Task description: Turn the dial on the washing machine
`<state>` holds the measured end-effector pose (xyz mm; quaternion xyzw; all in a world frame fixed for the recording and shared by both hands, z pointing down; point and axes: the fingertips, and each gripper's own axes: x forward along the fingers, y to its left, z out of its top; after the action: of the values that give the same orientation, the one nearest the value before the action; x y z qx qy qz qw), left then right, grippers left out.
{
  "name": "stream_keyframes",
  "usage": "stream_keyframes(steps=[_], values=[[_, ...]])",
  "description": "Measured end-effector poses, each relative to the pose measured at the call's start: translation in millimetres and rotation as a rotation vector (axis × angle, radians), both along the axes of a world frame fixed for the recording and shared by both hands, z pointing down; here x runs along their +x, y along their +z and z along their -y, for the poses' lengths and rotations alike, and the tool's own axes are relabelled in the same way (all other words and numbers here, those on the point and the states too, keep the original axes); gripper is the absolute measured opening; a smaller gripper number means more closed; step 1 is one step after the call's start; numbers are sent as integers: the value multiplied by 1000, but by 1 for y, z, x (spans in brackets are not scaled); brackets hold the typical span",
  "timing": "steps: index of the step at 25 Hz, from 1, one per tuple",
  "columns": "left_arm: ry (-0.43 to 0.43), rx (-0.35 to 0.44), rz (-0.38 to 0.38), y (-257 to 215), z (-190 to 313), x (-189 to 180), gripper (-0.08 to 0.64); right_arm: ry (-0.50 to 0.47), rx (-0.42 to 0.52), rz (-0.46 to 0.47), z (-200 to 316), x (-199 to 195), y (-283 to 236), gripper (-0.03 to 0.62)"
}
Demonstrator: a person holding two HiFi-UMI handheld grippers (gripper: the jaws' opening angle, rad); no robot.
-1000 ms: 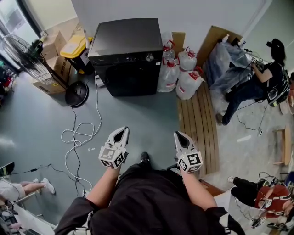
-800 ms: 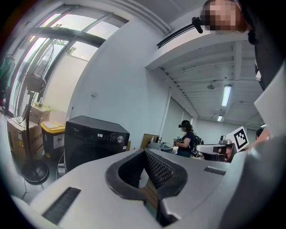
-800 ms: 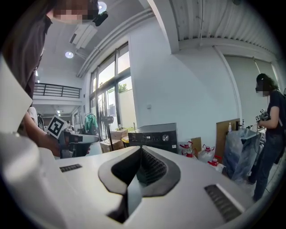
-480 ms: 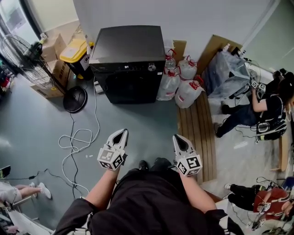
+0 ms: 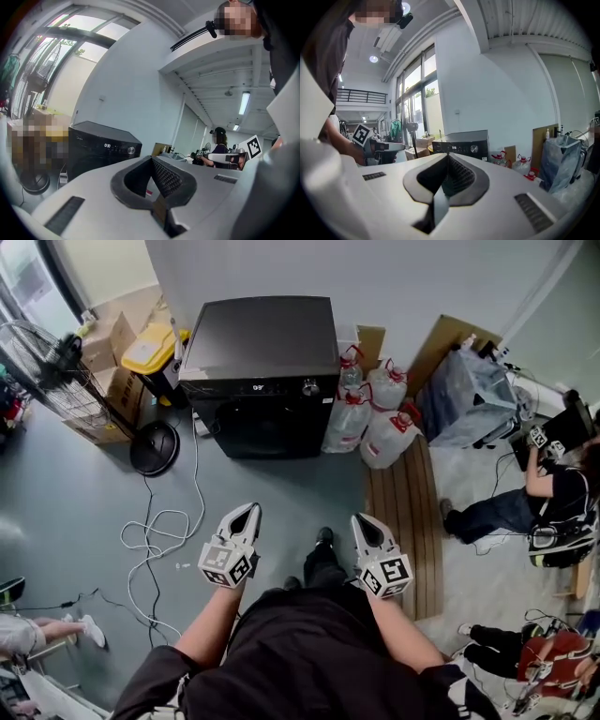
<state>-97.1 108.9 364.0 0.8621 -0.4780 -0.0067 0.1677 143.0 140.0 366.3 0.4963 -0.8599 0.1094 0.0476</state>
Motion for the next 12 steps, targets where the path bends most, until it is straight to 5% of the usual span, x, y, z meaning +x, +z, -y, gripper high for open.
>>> stream_keyframes(steps=[12], values=[[-80,-17,42,0,97,29,15,-79,-24,51,110,26,8,23]])
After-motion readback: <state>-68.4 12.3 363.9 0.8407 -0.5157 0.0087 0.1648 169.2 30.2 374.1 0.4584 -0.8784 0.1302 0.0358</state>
